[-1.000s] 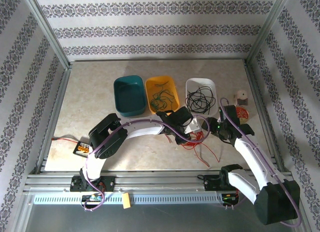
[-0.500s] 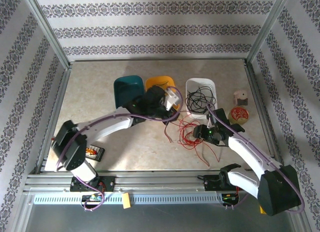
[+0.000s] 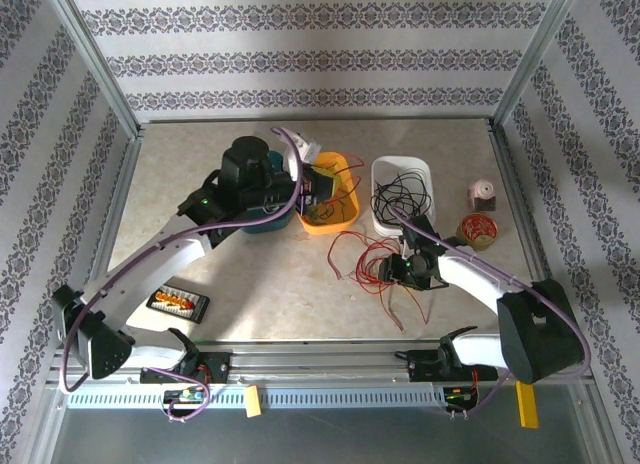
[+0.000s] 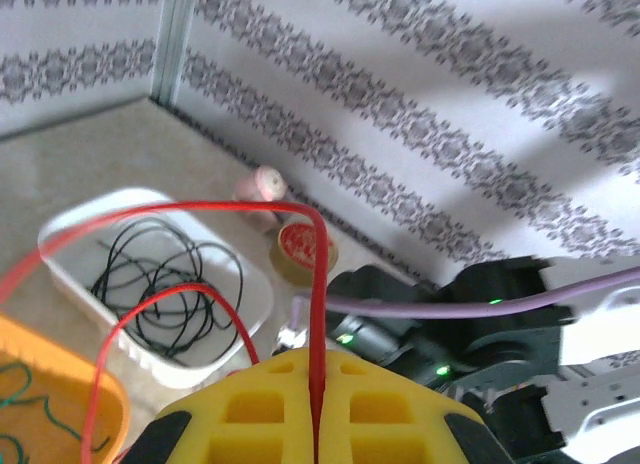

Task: Untangle the cables

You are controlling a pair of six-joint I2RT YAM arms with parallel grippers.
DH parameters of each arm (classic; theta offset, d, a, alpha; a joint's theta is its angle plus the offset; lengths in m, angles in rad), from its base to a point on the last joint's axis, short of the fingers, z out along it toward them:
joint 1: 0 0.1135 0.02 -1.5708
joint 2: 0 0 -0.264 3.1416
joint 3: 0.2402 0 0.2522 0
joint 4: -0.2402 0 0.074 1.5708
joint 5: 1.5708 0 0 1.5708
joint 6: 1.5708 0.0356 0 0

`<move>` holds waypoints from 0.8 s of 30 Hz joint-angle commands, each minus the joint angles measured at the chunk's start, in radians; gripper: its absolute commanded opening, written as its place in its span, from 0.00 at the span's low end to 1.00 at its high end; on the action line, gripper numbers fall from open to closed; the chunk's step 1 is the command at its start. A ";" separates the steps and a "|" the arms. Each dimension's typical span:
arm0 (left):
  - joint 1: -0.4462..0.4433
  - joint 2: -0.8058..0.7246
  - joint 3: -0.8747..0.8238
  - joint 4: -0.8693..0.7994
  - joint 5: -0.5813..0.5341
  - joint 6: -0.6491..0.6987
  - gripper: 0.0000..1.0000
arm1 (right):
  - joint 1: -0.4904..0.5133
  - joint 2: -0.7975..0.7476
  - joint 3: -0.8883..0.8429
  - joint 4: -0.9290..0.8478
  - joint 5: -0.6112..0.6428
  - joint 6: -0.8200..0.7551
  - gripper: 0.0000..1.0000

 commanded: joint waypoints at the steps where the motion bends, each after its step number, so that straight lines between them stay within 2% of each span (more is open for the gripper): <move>1: 0.017 -0.052 0.036 -0.019 0.016 -0.003 0.00 | 0.016 0.036 0.034 0.007 0.014 -0.025 0.58; 3: 0.025 -0.072 0.065 -0.069 -0.078 0.034 0.00 | 0.026 0.036 0.040 0.009 0.012 -0.029 0.57; 8: 0.068 -0.089 0.131 -0.182 -0.416 0.055 0.00 | 0.035 -0.022 0.049 0.016 -0.005 -0.025 0.58; 11: 0.124 -0.077 0.142 -0.220 -0.511 0.031 0.00 | 0.035 -0.080 0.054 0.021 0.010 -0.011 0.58; 14: 0.202 -0.053 0.133 -0.226 -0.517 -0.033 0.00 | 0.035 -0.134 0.060 0.029 0.022 0.006 0.59; 18: 0.316 0.031 0.135 -0.257 -0.436 -0.091 0.00 | 0.033 -0.158 0.077 0.025 0.046 -0.002 0.59; 24: 0.408 0.164 0.035 -0.114 -0.351 -0.127 0.00 | 0.030 -0.144 0.095 0.005 0.043 -0.021 0.59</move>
